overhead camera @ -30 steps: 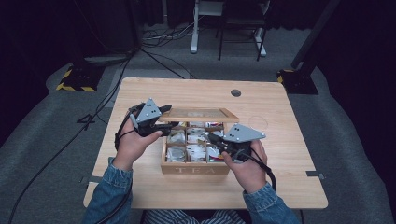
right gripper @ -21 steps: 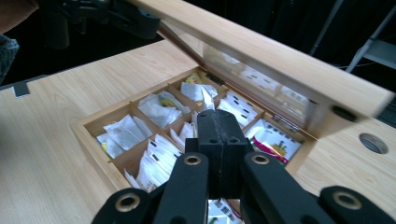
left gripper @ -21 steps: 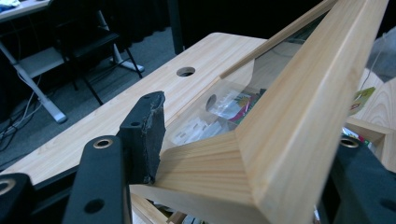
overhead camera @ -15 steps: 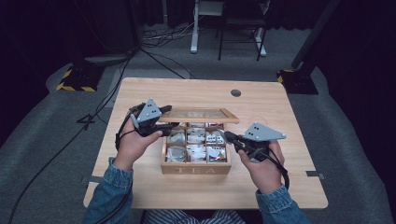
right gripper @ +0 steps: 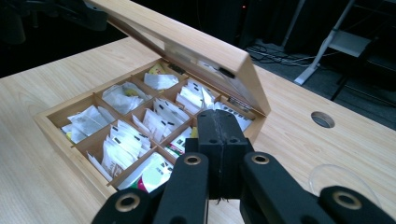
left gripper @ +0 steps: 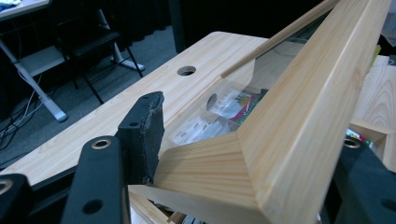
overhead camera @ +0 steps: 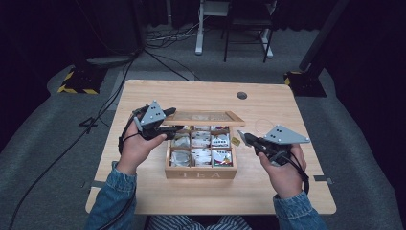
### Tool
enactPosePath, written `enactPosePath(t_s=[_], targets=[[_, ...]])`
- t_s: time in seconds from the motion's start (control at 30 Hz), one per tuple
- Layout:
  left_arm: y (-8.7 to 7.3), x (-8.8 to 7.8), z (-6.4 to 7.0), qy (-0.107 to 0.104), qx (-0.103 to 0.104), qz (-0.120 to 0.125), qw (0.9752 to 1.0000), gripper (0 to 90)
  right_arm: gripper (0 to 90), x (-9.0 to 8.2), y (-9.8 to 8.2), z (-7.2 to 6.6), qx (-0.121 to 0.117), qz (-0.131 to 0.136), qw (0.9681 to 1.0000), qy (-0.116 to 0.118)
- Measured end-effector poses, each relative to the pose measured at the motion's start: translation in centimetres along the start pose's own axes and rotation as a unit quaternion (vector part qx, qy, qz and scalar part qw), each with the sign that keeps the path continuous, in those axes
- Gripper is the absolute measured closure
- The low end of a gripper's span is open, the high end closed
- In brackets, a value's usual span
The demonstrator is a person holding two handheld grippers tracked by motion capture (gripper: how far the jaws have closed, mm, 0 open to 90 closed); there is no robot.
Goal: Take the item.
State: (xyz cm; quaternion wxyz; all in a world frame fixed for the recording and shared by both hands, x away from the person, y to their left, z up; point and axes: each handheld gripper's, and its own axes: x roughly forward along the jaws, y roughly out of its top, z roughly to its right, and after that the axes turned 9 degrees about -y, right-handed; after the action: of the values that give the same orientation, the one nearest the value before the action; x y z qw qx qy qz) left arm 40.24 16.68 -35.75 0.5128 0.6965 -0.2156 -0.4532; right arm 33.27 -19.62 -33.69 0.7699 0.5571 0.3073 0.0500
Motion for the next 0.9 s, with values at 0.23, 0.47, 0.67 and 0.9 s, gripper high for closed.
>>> enactPosePath(t_s=[0.23,0.47,0.67,0.9], targets=[[0.1,0.2,0.0,-0.003,0.002,0.001,1.0000,41.0,90.0,-0.6,-0.5,1.0,0.013,-0.002,0.9998,-0.017],[0.1,0.2,0.0,-0.003,0.002,0.001,1.0000,40.9,90.0,-1.2,-0.8,2.6,0.030,0.001,0.9989,-0.036],[0.0,0.1,0.1,0.001,0.001,0.001,1.0000,40.7,90.0,-1.5,-1.2,4.1,0.045,0.004,0.9974,-0.056],[0.0,0.1,0.1,0.001,0.000,0.002,1.0000,40.6,90.0,-1.5,-1.5,5.7,0.056,0.002,0.9957,-0.074]])
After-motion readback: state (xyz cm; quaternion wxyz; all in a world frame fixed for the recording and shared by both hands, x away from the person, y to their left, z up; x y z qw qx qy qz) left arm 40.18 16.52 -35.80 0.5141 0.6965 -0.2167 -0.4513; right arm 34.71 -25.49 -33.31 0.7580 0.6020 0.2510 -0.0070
